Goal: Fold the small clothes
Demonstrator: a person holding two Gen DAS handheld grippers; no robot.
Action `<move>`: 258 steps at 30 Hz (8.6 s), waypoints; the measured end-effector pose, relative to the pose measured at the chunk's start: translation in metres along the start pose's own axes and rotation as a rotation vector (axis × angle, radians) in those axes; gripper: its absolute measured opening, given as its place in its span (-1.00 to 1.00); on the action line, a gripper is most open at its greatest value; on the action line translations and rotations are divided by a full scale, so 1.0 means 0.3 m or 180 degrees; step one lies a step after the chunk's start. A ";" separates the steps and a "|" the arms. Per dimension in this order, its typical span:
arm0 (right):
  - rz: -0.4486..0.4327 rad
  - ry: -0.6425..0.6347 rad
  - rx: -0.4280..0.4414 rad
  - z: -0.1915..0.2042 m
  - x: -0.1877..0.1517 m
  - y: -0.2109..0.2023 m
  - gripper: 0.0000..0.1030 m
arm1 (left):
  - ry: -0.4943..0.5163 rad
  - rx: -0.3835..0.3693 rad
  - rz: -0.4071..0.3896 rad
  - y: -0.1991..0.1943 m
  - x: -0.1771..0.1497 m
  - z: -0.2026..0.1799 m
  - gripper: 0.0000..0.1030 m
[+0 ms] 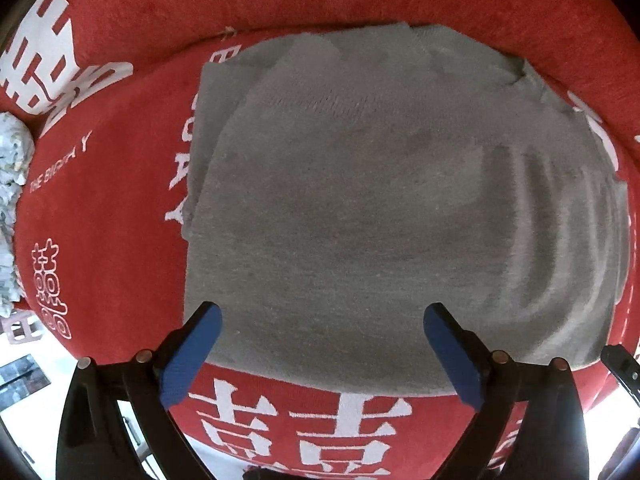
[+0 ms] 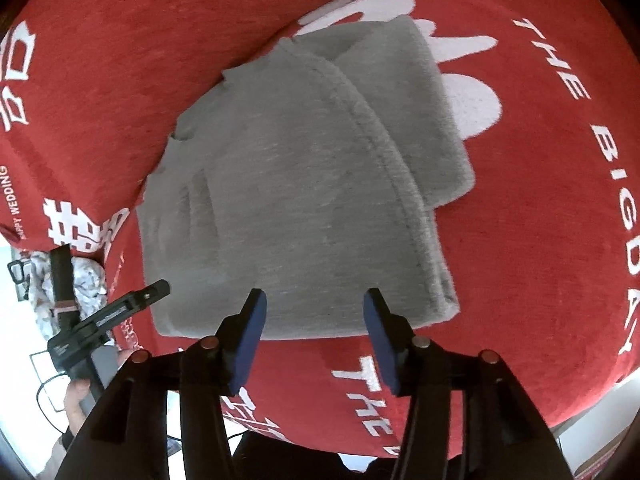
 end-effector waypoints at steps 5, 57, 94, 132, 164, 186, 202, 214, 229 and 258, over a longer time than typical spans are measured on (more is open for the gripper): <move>-0.0031 0.0017 0.0141 0.041 -0.040 0.027 0.10 | 0.0058 -0.0254 -0.0077 -0.005 -0.006 0.027 0.96; 0.0255 0.0779 0.1628 0.551 -0.266 0.488 -0.82 | -0.0121 -0.2168 0.0122 0.141 0.245 0.415 0.88; 0.0246 0.1008 0.1645 0.484 -0.285 0.502 -0.69 | 0.0030 -0.2776 0.0344 0.128 0.271 0.345 0.96; -0.0541 0.0935 0.1141 -0.001 0.057 0.148 -0.81 | 0.1504 -0.1699 -0.0332 -0.316 0.168 -0.625 -0.53; -0.0300 0.1320 0.2349 -0.274 0.276 0.173 0.25 | 0.0810 -0.0788 -0.0656 -0.206 0.168 -0.276 0.68; -0.0426 0.0515 0.0494 -0.256 0.298 0.106 -0.47 | 0.1016 -0.0721 -0.0643 -0.099 0.097 -0.384 0.72; -0.0724 0.0054 0.0199 -0.104 0.096 -0.128 -0.69 | 0.1254 -0.0705 -0.0385 -0.121 -0.027 -0.352 0.72; -0.0252 0.0275 -0.0176 -0.200 0.038 0.084 -0.75 | 0.1205 -0.0669 -0.0281 -0.056 -0.081 -0.349 0.72; -0.0380 0.0461 -0.0100 -0.233 0.047 -0.015 -0.69 | 0.1224 -0.0606 -0.0245 -0.049 -0.069 -0.375 0.72; 0.0043 0.0312 0.1143 -0.340 0.424 0.102 0.18 | 0.0538 -0.1625 0.0135 0.057 0.275 -0.454 1.00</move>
Point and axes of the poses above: each gripper's, at about its wrist camera, not at the fingertips, and y roughly the way its jaws point, z to its left, x to its top, the point moved 3 cm from there along y, roughly the way its jaws point, and after that the axes turned 1 degree about x, right-handed, at the moved point
